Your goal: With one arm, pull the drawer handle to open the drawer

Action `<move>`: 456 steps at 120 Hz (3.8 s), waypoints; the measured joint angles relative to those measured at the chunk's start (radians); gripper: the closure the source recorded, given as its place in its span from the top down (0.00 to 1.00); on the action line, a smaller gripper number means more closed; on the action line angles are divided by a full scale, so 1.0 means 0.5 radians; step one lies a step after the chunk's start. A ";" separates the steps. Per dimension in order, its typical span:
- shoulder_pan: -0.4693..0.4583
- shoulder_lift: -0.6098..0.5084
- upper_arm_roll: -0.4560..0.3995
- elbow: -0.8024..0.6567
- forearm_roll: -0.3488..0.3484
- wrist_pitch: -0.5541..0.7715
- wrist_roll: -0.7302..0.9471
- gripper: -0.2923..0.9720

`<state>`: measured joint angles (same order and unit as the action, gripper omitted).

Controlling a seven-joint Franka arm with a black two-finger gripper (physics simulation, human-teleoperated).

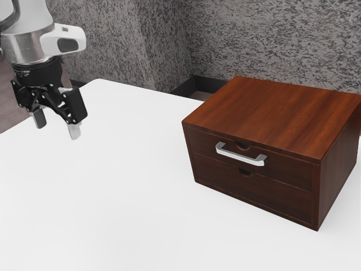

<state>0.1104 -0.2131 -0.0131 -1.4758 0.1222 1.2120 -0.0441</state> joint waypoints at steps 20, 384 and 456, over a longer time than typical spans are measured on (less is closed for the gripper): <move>-0.002 0.001 -0.006 -0.001 0.001 0.139 -0.015 0.77; -0.170 0.370 -0.441 -0.825 -0.528 2.138 2.886 0.77; -0.164 0.432 -0.436 -0.824 -0.491 2.181 2.897 0.70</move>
<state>0.0285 0.0029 -0.2311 -1.8878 -0.1233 2.3025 1.4045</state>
